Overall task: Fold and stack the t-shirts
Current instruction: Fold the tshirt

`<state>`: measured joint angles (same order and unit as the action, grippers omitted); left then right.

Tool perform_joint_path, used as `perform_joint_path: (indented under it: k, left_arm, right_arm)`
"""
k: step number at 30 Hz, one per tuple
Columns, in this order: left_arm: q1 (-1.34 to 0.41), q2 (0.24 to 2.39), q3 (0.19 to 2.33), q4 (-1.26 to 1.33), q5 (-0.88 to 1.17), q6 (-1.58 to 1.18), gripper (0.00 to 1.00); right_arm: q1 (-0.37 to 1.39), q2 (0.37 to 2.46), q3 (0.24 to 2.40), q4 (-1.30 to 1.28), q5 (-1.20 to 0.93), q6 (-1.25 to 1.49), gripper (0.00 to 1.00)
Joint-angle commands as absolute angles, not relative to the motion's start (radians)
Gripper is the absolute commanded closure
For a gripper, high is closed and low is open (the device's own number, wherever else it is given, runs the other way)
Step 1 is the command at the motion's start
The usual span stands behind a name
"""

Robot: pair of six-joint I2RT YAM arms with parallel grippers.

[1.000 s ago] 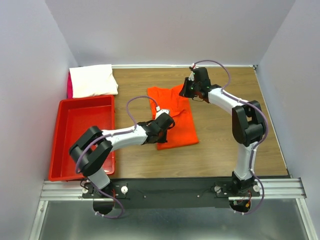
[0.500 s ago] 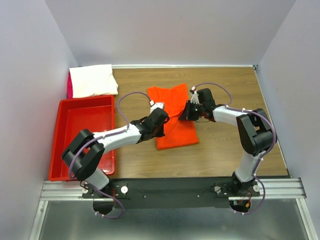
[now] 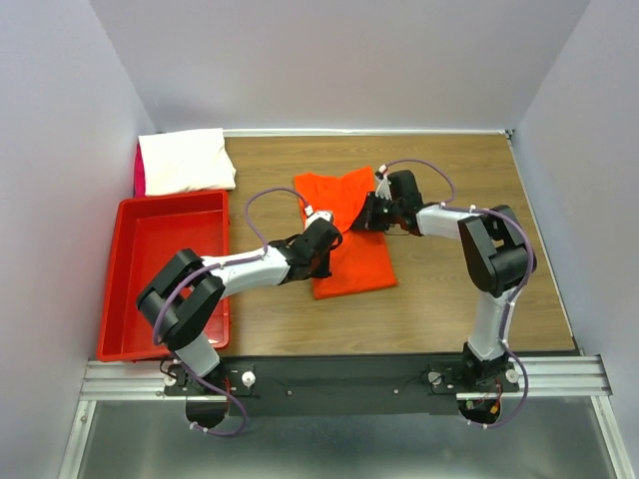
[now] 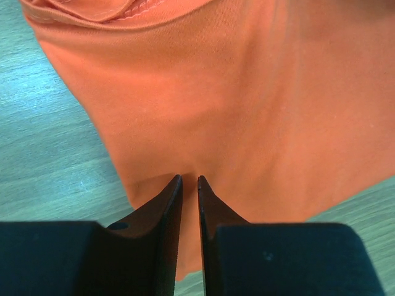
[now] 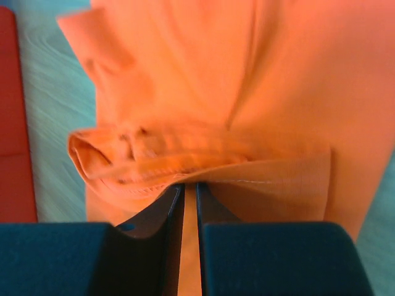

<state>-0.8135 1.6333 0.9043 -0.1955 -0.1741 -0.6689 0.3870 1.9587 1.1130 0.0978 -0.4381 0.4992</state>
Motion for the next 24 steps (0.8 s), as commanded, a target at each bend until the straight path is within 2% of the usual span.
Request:
perform_joint_path:
  k: [1,9,12,15,17,19,24]
  left_arm:
    - [-0.816,1.615,0.899,-0.187,-0.166,-0.661,0.76]
    - [-0.793,1.572,0.871,-0.180,-0.166,-0.673,0.76]
    - [-0.764,1.549,0.861,-0.166,-0.147,-0.676,0.76]
    - [-0.744,1.499,0.854,-0.124,-0.133,-0.686,0.76]
    - [-0.727,1.460,0.842,-0.083,-0.104,-0.704,0.76]
    - [-0.689,1.447,0.827,-0.005,-0.051,-0.713,0.76]
    - [-0.637,1.525,0.822,0.118,0.008,-0.716,0.76]
  right_arm:
    - [0.391,2.017,1.222,0.138,-0.463,0.523,0.81]
    - [0.384,2.170,1.399,0.138,-0.505,0.577,0.80]
    - [0.362,2.183,1.405,0.140,-0.521,0.604,0.80]
    - [0.348,2.120,1.356,0.143,-0.546,0.611,0.80]
    - [0.333,2.041,1.316,0.147,-0.560,0.612,0.75]
    - [0.316,1.990,1.249,0.178,-0.580,0.620,0.75]
    - [0.249,1.951,1.103,0.401,-0.787,0.782,0.70]
